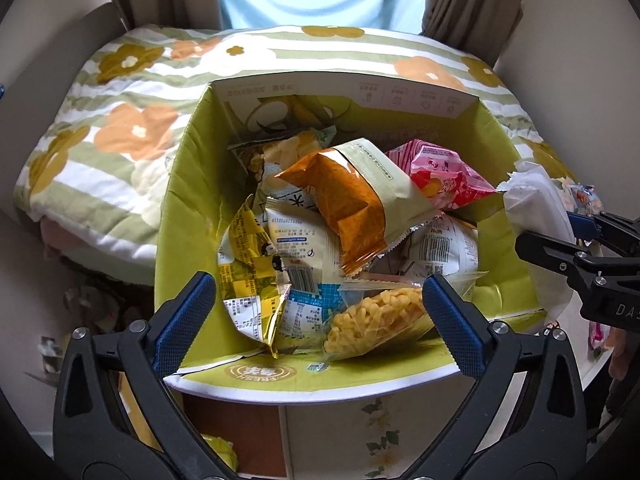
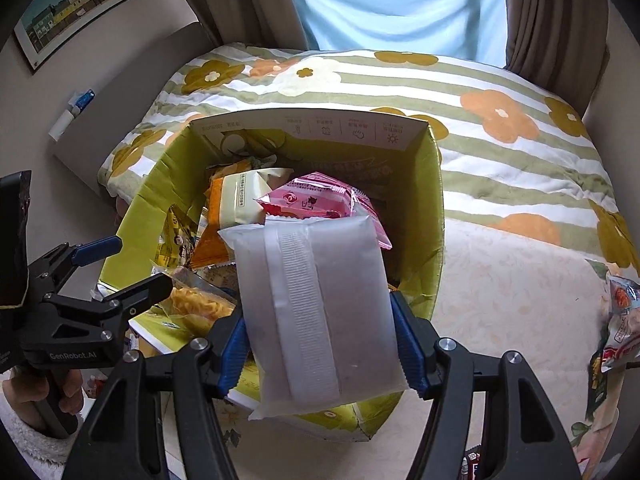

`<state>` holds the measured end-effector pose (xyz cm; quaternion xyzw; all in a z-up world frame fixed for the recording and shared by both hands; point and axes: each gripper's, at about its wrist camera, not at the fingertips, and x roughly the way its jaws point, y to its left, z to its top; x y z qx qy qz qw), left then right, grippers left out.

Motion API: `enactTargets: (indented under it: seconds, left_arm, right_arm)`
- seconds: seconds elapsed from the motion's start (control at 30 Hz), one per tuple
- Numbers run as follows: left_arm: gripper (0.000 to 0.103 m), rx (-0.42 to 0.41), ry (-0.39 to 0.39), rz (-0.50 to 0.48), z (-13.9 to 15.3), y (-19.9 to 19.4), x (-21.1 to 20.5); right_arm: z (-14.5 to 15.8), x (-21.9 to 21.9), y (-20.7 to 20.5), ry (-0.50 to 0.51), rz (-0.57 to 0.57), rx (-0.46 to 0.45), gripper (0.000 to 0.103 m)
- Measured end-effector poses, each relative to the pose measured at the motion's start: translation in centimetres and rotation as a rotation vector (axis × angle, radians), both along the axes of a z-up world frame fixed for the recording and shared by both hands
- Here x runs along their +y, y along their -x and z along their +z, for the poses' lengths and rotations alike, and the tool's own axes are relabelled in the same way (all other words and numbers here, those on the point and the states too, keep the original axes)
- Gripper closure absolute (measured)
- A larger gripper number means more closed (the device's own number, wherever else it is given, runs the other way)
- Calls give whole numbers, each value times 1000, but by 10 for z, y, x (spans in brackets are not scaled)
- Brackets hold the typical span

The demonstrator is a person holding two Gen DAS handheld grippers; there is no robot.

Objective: Organize snacks
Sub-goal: 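Drop the waffle into the box with the left tool while the right drops the white packet, then grasp the Snickers bar with the left tool while the right grasps the pink-and-white bag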

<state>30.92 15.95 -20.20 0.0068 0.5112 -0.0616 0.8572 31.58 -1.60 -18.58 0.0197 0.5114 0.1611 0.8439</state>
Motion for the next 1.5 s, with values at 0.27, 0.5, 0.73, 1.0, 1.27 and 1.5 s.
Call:
enactTargets:
  seconds: [0.27, 0.5, 0.73, 1.0, 1.27, 1.5]
  left_arm:
    - [1, 0, 16, 24, 0, 7, 7]
    - [1, 0, 32, 27, 2, 12, 8]
    - [1, -39, 64, -22, 15, 16, -1]
    - [1, -81, 30, -115, 29, 23, -40]
    - [1, -68, 86, -205, 41, 51, -106]
    - [1, -16, 125, -229, 31, 89, -190]
  right_arm:
    - [8, -3, 5, -18, -29, -91, 8]
    - [7, -5, 11, -9, -35, -84, 8]
    - [19, -12, 22, 13, -57, -118, 8]
    - [29, -46, 47, 56, -162, -136, 8]
    - [38, -117, 84, 80, -263, -109, 8]
    - [41, -198, 128, 99, -352, -106, 8]
